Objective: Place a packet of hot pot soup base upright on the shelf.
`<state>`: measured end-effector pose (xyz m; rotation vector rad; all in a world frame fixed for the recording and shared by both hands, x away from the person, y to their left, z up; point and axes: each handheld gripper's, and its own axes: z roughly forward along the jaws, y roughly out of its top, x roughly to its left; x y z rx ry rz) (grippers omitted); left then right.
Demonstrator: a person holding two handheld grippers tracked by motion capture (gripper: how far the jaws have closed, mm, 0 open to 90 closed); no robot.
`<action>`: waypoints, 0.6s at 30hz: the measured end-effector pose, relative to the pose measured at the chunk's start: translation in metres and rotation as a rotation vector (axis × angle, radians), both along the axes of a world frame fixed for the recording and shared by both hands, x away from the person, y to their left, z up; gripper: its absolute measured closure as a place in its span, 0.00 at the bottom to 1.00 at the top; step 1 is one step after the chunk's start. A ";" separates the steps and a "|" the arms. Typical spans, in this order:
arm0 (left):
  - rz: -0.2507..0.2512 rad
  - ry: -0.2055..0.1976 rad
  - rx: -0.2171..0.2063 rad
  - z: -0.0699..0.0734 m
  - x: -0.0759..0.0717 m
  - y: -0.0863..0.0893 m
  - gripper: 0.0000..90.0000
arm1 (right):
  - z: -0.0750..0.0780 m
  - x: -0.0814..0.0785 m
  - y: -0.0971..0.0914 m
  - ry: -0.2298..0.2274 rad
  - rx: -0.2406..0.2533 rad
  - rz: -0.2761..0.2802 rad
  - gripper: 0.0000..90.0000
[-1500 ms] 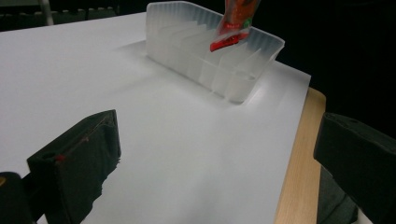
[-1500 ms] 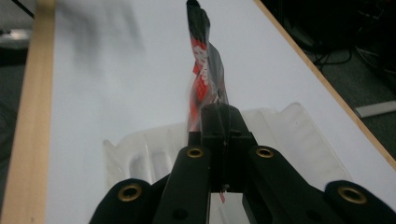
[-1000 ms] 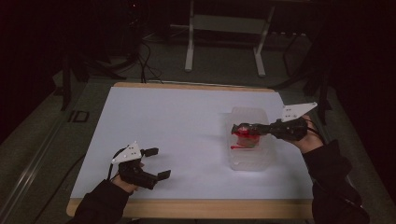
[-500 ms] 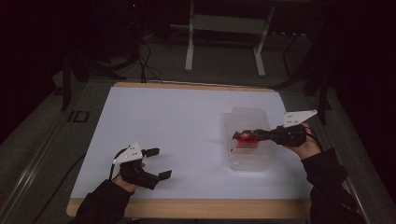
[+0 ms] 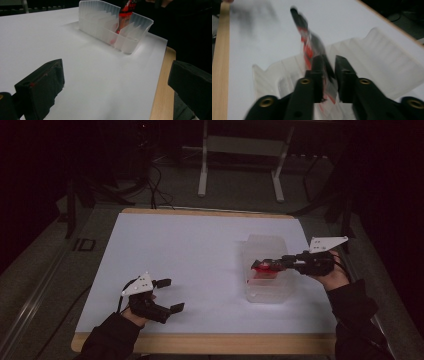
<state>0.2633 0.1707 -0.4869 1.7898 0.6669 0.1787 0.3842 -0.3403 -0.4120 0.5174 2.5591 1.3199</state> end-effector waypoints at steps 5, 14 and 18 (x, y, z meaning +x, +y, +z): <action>0.006 -0.001 0.002 0.000 0.000 0.001 0.01 | 0.021 -0.013 0.003 -0.053 0.007 -0.029 0.64; 0.003 -0.014 0.016 0.003 -0.002 0.001 0.01 | 0.031 -0.039 0.018 -0.038 -0.015 -0.038 0.33; 0.003 -0.013 0.023 0.004 -0.003 0.002 0.01 | 0.029 -0.054 0.022 -0.034 0.005 -0.029 0.23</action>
